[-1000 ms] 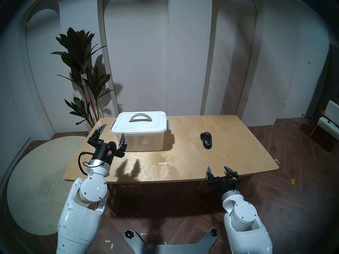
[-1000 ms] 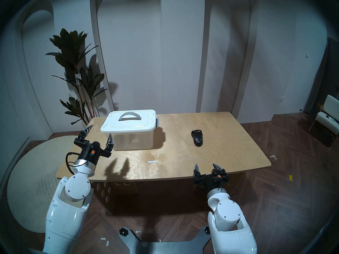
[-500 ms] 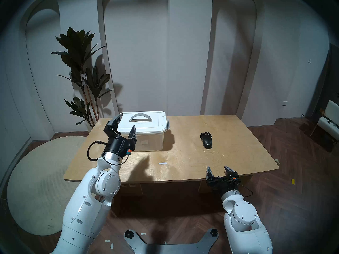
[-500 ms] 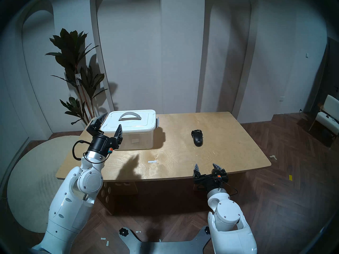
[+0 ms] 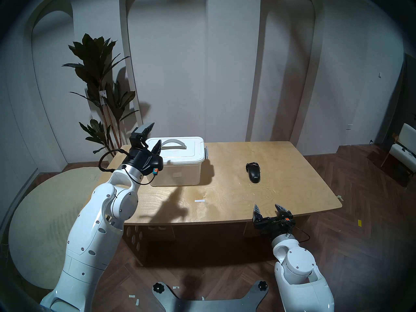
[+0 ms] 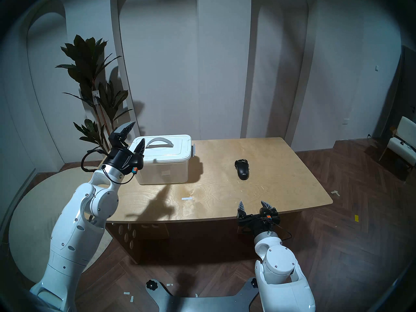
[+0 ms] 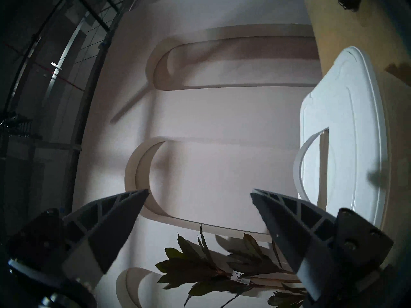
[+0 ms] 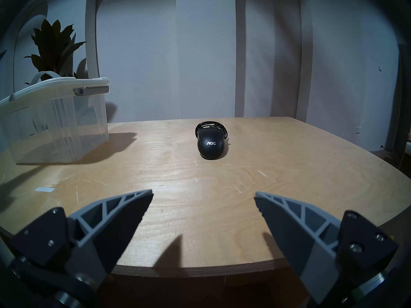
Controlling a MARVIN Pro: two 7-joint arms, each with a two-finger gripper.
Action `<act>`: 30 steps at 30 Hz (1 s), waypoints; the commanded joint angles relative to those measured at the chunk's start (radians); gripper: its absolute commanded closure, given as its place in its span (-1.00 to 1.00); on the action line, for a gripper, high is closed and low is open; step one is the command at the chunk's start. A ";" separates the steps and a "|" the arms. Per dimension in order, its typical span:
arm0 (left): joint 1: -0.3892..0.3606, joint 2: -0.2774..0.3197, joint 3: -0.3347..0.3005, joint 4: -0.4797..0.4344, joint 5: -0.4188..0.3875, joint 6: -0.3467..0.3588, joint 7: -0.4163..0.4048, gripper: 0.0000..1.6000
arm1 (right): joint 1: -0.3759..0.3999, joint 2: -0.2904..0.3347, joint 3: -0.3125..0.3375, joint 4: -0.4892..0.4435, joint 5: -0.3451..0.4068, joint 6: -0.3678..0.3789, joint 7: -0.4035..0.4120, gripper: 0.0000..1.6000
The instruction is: Open a storage container and put mouse inside
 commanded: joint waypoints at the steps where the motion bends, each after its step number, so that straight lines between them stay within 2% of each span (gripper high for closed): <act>1: -0.112 0.000 0.031 0.047 0.044 -0.025 -0.069 -1.00 | 0.006 0.000 -0.001 -0.020 0.000 -0.005 0.002 -1.00; 6: -0.162 -0.027 0.047 0.096 0.064 -0.044 -0.115 -1.00 | 0.018 0.002 0.001 -0.018 0.003 -0.012 0.004 -1.00; 17: -0.248 -0.088 0.061 0.196 0.101 -0.075 -0.157 -1.00 | 0.073 -0.002 -0.005 -0.007 -0.011 -0.003 -0.015 -1.00; 23: -0.300 -0.112 0.064 0.258 0.117 -0.091 -0.165 -1.00 | 0.118 -0.009 -0.010 0.026 -0.016 0.025 -0.032 -1.00; 30: -0.368 -0.154 0.066 0.356 0.138 -0.109 -0.157 -1.00 | 0.179 -0.008 -0.009 0.105 -0.034 0.048 -0.060 -1.00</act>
